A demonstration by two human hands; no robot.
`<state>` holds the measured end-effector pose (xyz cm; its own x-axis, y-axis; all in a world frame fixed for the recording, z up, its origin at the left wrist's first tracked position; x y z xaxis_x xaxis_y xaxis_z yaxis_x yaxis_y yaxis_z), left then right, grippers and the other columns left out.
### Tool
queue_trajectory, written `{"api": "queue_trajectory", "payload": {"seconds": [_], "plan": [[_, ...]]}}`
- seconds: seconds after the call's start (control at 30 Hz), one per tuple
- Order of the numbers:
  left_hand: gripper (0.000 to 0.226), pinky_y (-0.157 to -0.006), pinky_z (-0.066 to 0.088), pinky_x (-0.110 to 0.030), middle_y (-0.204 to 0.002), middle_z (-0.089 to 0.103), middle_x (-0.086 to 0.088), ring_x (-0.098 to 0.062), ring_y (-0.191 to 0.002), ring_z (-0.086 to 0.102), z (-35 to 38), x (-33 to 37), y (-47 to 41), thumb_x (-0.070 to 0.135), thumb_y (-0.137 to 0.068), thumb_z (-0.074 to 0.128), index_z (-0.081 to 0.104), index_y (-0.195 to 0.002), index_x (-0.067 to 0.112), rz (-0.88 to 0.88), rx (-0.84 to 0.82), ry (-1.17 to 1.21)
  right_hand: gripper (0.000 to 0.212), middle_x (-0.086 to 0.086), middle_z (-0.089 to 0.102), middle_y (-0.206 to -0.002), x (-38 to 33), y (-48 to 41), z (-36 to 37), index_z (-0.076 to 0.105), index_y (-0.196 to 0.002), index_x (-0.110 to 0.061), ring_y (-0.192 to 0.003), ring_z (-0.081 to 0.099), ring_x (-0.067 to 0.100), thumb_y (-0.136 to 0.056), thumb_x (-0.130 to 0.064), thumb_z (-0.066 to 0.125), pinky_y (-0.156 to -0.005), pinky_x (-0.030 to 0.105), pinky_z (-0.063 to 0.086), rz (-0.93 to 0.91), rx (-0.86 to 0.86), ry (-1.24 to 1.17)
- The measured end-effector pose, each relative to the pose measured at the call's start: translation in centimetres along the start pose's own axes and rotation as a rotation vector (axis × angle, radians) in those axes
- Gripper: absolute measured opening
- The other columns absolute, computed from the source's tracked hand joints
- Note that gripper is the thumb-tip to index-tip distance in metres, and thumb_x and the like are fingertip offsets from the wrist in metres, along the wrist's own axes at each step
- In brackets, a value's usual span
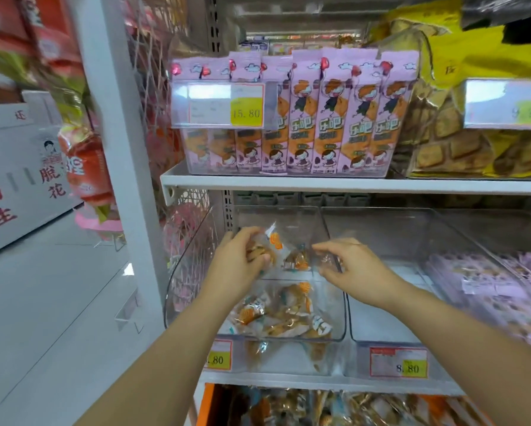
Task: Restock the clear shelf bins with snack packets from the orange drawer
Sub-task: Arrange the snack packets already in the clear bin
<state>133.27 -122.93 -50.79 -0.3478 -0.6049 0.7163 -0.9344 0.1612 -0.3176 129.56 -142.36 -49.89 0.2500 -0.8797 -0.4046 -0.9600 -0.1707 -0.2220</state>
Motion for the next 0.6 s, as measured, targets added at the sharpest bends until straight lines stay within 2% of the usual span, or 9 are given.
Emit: {"api": "queue_trajectory", "payload": {"seconds": [0.07,0.13,0.23,0.37,0.47,0.6], "plan": [[0.059,-0.093,0.044,-0.026,-0.127,0.043,-0.004,-0.017,-0.101,0.057,0.4,0.4,-1.2,0.017,-0.083,0.071,0.047,-0.136,0.023,0.010,0.007,-0.115,0.044,-0.002,0.055,-0.128,0.3,-0.2,0.0,0.051,-0.135,-0.023,-0.125,0.037,0.012,-0.092,-0.024,0.057,-0.089,0.010,0.024,-0.010,0.018,-0.024],[0.063,-0.090,0.048,-0.031,-0.123,0.046,-0.004,-0.017,-0.091,0.058,1.0,0.8,-2.3,0.020,-0.080,0.075,0.044,-0.135,0.022,0.011,-0.003,-0.211,0.041,-0.004,0.054,-0.129,0.5,-0.2,0.0,0.052,-0.132,-0.026,-0.127,0.034,0.010,-0.092,-0.025,0.057,-0.091,0.010,0.023,-0.021,0.016,-0.043],[0.060,-0.084,0.051,-0.040,-0.113,0.055,-0.007,-0.027,-0.097,0.059,3.1,0.8,-4.5,0.027,-0.080,0.074,0.040,-0.129,0.018,-0.012,-0.128,-0.415,0.038,-0.005,0.051,-0.132,0.7,0.0,0.2,0.054,-0.130,-0.027,-0.135,0.027,0.009,-0.093,-0.026,0.057,-0.097,0.012,0.020,-0.038,0.002,-0.063],[0.046,-0.081,0.051,-0.040,-0.116,0.057,-0.010,-0.034,-0.103,0.060,6.2,0.8,-6.4,0.026,-0.087,0.064,0.042,-0.126,0.014,0.047,-0.249,-0.654,0.034,-0.010,0.053,-0.130,1.0,0.0,0.4,0.058,-0.126,-0.030,-0.135,0.025,0.005,-0.093,-0.027,0.057,-0.096,0.009,0.018,-0.056,0.018,-0.095],[0.047,-0.082,0.052,-0.041,-0.116,0.061,-0.014,-0.035,-0.103,0.060,8.9,-0.6,-7.2,0.014,-0.087,0.060,0.040,-0.130,0.017,0.050,-0.323,-0.640,0.032,-0.018,0.054,-0.122,1.1,0.0,0.5,0.059,-0.124,-0.029,-0.133,0.026,0.004,-0.093,-0.027,0.057,-0.097,0.007,0.016,-0.071,0.024,-0.120],[0.059,-0.095,0.047,-0.036,-0.132,0.055,-0.012,-0.029,-0.116,0.055,10.0,-2.0,-7.6,0.014,-0.085,0.068,0.041,-0.138,0.017,0.038,-0.329,-0.422,0.031,-0.025,0.050,-0.115,1.1,0.1,0.4,0.060,-0.124,-0.028,-0.133,0.026,0.003,-0.093,-0.025,0.056,-0.102,0.012,0.017,-0.077,0.037,-0.147]]}}
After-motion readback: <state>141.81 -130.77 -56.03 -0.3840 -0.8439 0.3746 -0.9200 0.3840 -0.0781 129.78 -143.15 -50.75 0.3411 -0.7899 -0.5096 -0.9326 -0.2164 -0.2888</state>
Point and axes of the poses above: each hand's wrist, its own y-axis away from the middle knuckle, its own z-axis out of the palm, x = y × z, the point moved 6 cm from there along -y, towards the middle knuckle
